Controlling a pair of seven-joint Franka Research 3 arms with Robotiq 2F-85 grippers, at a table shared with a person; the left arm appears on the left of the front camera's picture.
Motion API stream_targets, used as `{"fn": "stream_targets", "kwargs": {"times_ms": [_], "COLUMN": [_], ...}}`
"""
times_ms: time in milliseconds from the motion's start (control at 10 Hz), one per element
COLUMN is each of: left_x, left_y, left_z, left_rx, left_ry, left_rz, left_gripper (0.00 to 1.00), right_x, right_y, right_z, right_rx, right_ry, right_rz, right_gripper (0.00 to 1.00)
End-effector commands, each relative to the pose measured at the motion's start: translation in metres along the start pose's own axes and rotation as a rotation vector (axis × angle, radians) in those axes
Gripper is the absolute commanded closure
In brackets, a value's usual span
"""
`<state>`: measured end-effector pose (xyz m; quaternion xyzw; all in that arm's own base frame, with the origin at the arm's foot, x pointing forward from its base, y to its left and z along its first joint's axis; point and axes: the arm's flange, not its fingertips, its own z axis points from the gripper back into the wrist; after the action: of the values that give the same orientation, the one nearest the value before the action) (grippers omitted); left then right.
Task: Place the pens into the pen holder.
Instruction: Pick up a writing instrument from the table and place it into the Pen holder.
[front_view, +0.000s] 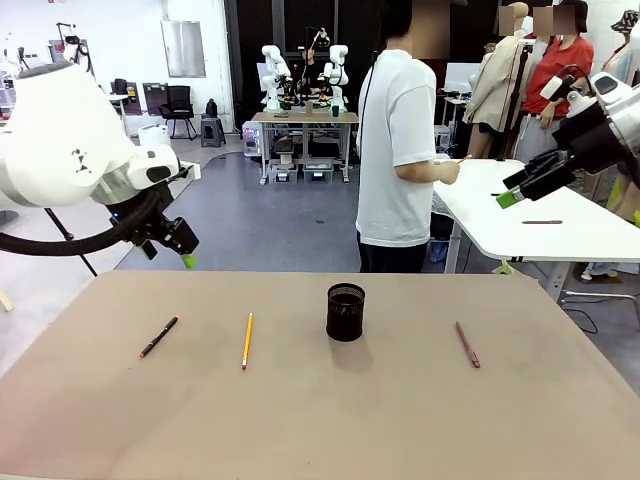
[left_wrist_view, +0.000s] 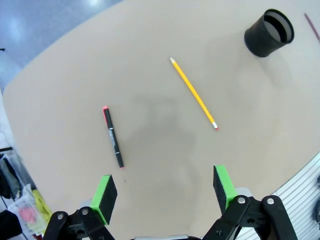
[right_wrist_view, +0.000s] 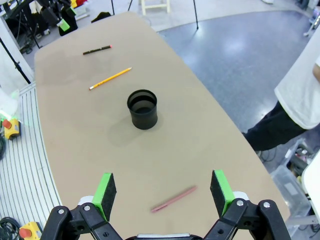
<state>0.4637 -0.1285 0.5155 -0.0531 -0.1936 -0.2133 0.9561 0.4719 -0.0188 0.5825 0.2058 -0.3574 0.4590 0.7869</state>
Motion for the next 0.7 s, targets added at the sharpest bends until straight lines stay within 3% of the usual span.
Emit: {"fn": "stream_targets", "kwargs": {"times_ms": [0,100,200,600], "left_x": [-0.002,0.000,0.010,0.044], "left_y": [0.005,0.000,-0.012,-0.029], "left_z": [0.005,0.000,-0.012,-0.089], "left_rx": [0.022,0.000,0.133,0.111], "left_ry": [-0.003,0.000,0.061,0.219], "left_rz": [0.000,0.000,0.181,0.394], "left_gripper": [0.00,0.00,0.00,0.00], "right_x": [0.003,0.003,0.003,0.003], "right_y": [-0.001,-0.001,-0.001,-0.001], "right_z": [0.001,0.001,0.001,0.001], "right_rx": [-0.005,-0.005,-0.005,-0.005], "right_ry": [-0.003,-0.003,-0.003,-0.003], "right_rz": [0.002,0.002,0.002,0.002], "right_gripper": [0.00,0.00,0.00,0.00]}}
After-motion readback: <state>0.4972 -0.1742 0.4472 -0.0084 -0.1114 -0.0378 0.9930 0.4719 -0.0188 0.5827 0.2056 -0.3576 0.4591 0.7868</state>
